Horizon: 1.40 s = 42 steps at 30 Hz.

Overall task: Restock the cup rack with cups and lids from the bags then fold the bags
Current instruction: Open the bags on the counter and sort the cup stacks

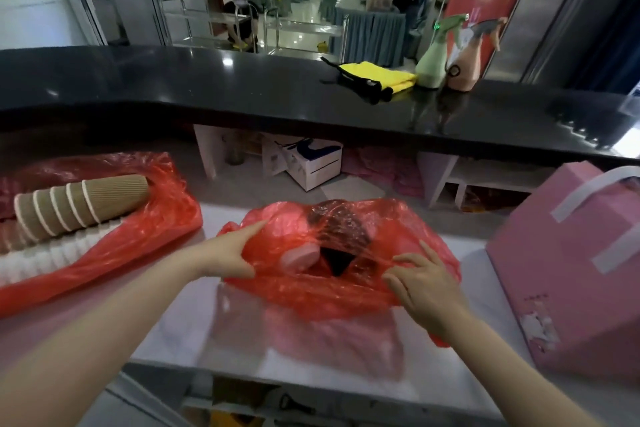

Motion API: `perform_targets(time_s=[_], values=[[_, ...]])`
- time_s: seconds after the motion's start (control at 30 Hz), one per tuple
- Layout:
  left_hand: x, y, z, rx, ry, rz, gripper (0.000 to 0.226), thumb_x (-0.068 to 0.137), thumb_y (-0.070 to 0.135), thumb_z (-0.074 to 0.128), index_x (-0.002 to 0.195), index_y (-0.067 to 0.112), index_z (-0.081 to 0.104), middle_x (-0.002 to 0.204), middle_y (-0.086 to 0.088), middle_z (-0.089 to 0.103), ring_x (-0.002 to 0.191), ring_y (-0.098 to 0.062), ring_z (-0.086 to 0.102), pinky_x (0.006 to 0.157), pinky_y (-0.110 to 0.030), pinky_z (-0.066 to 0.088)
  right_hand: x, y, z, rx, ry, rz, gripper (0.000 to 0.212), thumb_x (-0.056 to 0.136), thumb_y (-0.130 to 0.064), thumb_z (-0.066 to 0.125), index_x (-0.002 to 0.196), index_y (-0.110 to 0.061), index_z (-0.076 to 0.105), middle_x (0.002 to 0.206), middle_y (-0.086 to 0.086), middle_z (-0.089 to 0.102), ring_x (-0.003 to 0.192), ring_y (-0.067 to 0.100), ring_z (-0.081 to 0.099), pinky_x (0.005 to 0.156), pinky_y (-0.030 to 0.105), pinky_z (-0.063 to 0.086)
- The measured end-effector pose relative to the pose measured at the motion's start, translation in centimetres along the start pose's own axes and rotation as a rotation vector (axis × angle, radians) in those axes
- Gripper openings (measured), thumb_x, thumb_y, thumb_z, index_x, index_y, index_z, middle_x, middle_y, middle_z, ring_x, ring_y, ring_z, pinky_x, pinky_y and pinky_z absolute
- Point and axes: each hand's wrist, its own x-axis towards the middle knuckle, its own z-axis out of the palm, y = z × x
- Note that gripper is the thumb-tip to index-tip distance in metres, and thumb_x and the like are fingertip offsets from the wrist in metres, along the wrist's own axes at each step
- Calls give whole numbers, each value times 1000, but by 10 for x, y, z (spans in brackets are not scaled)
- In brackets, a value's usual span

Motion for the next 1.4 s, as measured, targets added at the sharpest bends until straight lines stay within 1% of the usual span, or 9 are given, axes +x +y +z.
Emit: perform_targets(time_s=[0.1, 0.2, 0.33, 0.5, 0.73, 0.87, 1.1, 1.27, 1.4], values=[[-6, 15, 3, -297, 373, 229, 45, 82, 25, 73, 118, 46, 57, 128, 18, 50, 138, -13, 32, 112, -42, 26, 13, -1, 3, -51, 10, 113, 26, 93, -39, 56, 86, -24, 76, 76, -4, 72, 92, 21, 62, 116, 51, 11], [-2, 31, 22, 120, 610, 277, 2, 81, 38, 71, 82, 36, 71, 123, 22, 55, 143, -15, 23, 111, -62, -5, 26, -6, 8, -90, -51, 177, 21, 90, -41, 59, 100, -31, 74, 78, -2, 71, 92, 22, 58, 117, 54, 1], [16, 32, 50, 557, 431, -22, 27, 85, 56, 57, 96, 35, 70, 139, 12, 44, 147, -21, 4, 103, -67, -18, 39, -8, 17, -174, -125, 235, 45, 91, -44, 53, 134, -33, 51, 93, -1, 70, 104, 21, 57, 115, 56, 2], [25, 15, 54, 703, 471, -113, 42, 78, 44, 68, 117, 30, 59, 129, 6, 47, 140, -21, 24, 105, -71, -6, 49, 5, 28, -178, -286, 259, 82, 79, -37, 65, 146, -33, 20, 102, -2, 65, 115, 24, 47, 110, 66, 9], [36, 10, 48, 560, 553, -148, 58, 79, 14, 62, 133, 28, 45, 128, 2, 41, 124, -23, 42, 107, -70, 8, 72, 16, 40, -77, -317, 267, 100, 60, -29, 77, 142, -31, 19, 120, 7, 26, 114, 32, 30, 103, 50, 35], [37, 19, 37, 347, 662, -51, 40, 74, 8, 56, 108, 27, 64, 140, 1, 41, 142, -22, 24, 110, -68, -3, 91, 35, 46, 128, -442, 248, 116, 57, -53, 79, 148, -27, 12, 153, 8, 9, 140, 36, 11, 116, 45, 21], [46, 40, 31, 340, 942, 605, 28, 79, 12, 45, 87, 11, 72, 90, 2, 73, 97, -15, 68, 112, -59, 18, 114, 35, 48, 326, -278, 166, 70, 74, -78, 26, 116, -27, 49, 111, -1, 65, 105, 27, 54, 90, 42, 42], [62, 29, 33, 419, 665, 200, 25, 84, 15, 64, 107, 21, 72, 112, 1, 67, 123, -23, 54, 113, -61, 15, 134, 48, 60, 168, -178, 126, 43, 93, -39, 51, 133, -24, 44, 110, 3, 65, 118, 27, 50, 114, 53, 12], [73, 12, 30, 487, 470, -66, 79, 81, 10, 52, 150, 32, 21, 156, 6, 22, 148, -21, 6, 113, -59, 2, 149, 55, 70, 419, -228, -16, 61, 77, -5, 62, 134, -23, 48, 122, 5, 52, 118, 26, 47, 102, 33, 37]])
